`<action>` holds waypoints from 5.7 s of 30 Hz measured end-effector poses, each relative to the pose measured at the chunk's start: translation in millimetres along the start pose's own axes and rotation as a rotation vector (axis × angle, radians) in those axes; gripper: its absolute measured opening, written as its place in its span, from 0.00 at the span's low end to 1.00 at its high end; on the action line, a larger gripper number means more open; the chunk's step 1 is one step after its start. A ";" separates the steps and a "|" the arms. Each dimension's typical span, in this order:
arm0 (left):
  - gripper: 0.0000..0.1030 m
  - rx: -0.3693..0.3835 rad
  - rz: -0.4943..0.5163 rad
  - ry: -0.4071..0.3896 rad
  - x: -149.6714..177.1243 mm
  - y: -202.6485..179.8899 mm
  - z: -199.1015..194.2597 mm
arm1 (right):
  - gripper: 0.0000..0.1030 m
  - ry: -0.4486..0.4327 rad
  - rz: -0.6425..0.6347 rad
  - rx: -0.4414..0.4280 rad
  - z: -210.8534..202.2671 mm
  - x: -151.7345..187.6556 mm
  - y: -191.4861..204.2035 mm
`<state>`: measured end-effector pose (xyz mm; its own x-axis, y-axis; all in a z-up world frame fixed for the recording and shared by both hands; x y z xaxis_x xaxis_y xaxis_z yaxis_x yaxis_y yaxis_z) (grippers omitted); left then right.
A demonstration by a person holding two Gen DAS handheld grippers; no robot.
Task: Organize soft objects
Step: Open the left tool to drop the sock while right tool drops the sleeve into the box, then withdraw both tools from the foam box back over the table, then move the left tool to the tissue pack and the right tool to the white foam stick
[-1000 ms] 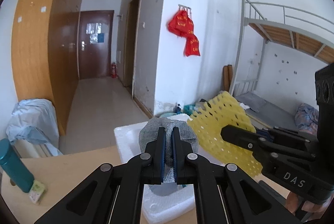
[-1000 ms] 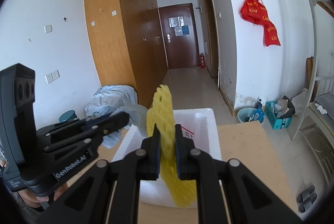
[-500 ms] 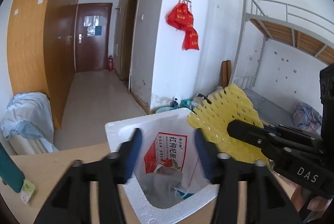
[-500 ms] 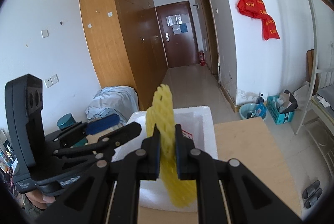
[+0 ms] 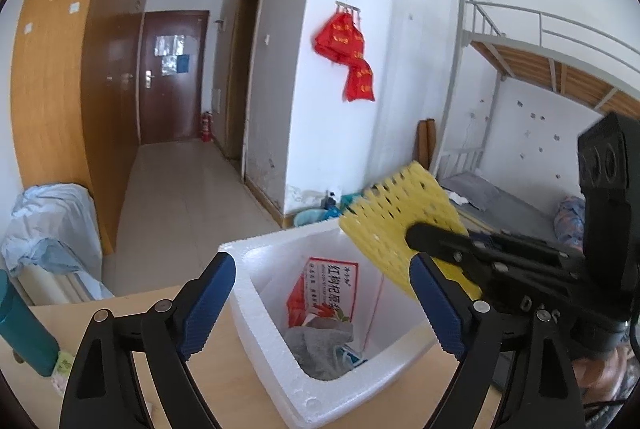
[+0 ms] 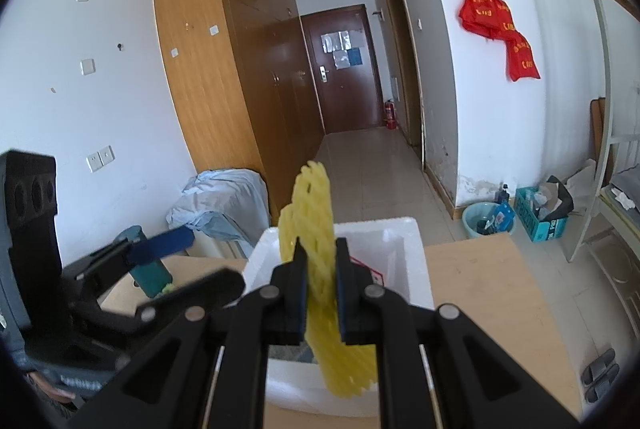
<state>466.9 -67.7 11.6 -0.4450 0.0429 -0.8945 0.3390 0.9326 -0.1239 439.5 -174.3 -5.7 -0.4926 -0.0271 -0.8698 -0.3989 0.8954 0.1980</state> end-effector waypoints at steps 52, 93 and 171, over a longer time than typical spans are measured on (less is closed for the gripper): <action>0.87 -0.191 -0.045 0.013 47.8 35.7 -79.7 | 0.60 0.035 -0.008 -0.080 -35.7 38.6 26.0; 0.98 -0.552 -0.161 -0.023 151.5 199.1 -205.9 | 0.83 0.222 -0.159 -0.233 32.0 138.6 199.4; 0.98 -0.581 -0.289 0.351 197.9 335.2 -22.1 | 0.83 0.468 -0.154 -0.141 151.5 188.5 201.7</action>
<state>474.2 261.2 -197.4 -0.7222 -0.2120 -0.6584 -0.2822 0.9593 0.0007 383.4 68.5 -198.2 -0.7008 -0.3788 -0.6045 -0.5786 0.7975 0.1710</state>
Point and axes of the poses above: each gripper's, at about its wrist camera, not at the fingertips, and z roughly the way its jaws point, y to its left, x to its underside, the point moved 7 cm from there along z, roughly the way its jaws point, and after that the axes turned 1 degree about -x, right-handed, at the moved point
